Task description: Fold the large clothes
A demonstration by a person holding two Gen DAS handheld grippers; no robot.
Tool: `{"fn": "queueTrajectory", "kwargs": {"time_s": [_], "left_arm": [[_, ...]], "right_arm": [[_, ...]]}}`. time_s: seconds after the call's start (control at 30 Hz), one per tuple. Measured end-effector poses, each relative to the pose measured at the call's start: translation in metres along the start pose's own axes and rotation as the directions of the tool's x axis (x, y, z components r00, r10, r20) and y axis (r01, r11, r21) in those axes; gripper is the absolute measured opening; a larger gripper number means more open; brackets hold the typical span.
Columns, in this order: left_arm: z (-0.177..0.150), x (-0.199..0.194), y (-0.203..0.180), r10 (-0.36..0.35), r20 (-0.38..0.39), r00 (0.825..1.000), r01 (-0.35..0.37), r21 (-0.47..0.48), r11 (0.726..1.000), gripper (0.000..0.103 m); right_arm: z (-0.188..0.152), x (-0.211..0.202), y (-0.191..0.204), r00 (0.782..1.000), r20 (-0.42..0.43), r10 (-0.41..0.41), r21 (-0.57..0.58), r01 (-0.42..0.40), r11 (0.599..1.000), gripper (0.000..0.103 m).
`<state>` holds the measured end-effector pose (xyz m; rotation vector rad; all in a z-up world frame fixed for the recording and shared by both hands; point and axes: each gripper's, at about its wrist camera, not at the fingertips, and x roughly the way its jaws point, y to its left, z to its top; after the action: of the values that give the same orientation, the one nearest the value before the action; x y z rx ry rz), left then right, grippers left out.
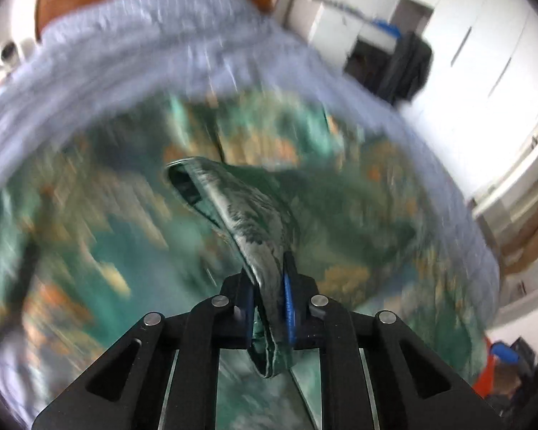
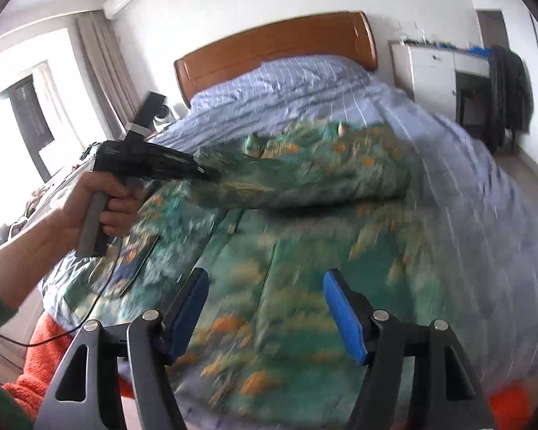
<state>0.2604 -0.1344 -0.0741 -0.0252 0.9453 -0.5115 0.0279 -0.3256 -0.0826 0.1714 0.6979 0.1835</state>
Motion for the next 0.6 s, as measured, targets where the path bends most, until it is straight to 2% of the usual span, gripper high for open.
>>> {"fn": "queueTrajectory", "kwargs": {"time_s": [0.07, 0.13, 0.27, 0.3, 0.33, 0.37, 0.4, 0.5, 0.6], "left_arm": [[0.016, -0.011, 0.020, 0.008, 0.046, 0.999, -0.005, -0.061, 0.998, 0.012], [0.016, -0.005, 0.042, 0.017, 0.052, 0.999, -0.010, -0.122, 0.992, 0.012], [-0.016, 0.035, 0.074, 0.059, -0.028, 0.998, -0.063, -0.176, 0.982, 0.013], [-0.024, 0.043, 0.079, 0.072, -0.041, 0.997, -0.078, -0.176, 0.981, 0.013], [-0.031, 0.048, 0.084, 0.077, -0.041, 0.996, -0.083, -0.183, 0.980, 0.015], [-0.035, 0.048, 0.088, 0.081, -0.034, 0.996, -0.086, -0.193, 0.978, 0.019], [-0.040, 0.049, 0.091, 0.087, -0.025, 0.996, -0.090, -0.207, 0.974, 0.020], [-0.051, 0.056, 0.098, 0.082, -0.013, 0.997, -0.083, -0.233, 0.969, 0.025], [-0.059, 0.058, 0.099, 0.088, 0.010, 0.996, -0.084, -0.228, 0.970, 0.025]], "right_arm": [[0.030, 0.009, -0.013, 0.999, 0.021, -0.036, -0.034, 0.036, 0.999, 0.068], [0.066, 0.024, -0.032, 0.998, 0.044, -0.047, -0.051, 0.049, 0.997, 0.068], [0.128, 0.069, -0.071, 0.994, 0.064, -0.093, -0.035, 0.095, 0.995, 0.066], [0.145, 0.088, -0.082, 0.994, 0.054, -0.097, -0.022, 0.099, 0.995, 0.061], [0.161, 0.109, -0.093, 0.994, 0.029, -0.105, -0.004, 0.105, 0.994, 0.043], [0.172, 0.126, -0.101, 0.994, 0.006, -0.110, 0.019, 0.110, 0.994, 0.030], [0.183, 0.145, -0.111, 0.994, -0.021, -0.109, 0.046, 0.110, 0.993, 0.029], [0.201, 0.194, -0.123, 0.991, -0.061, -0.123, 0.056, 0.126, 0.990, 0.029], [0.194, 0.250, -0.133, 0.982, -0.134, -0.136, 0.051, 0.144, 0.988, 0.029]]}}
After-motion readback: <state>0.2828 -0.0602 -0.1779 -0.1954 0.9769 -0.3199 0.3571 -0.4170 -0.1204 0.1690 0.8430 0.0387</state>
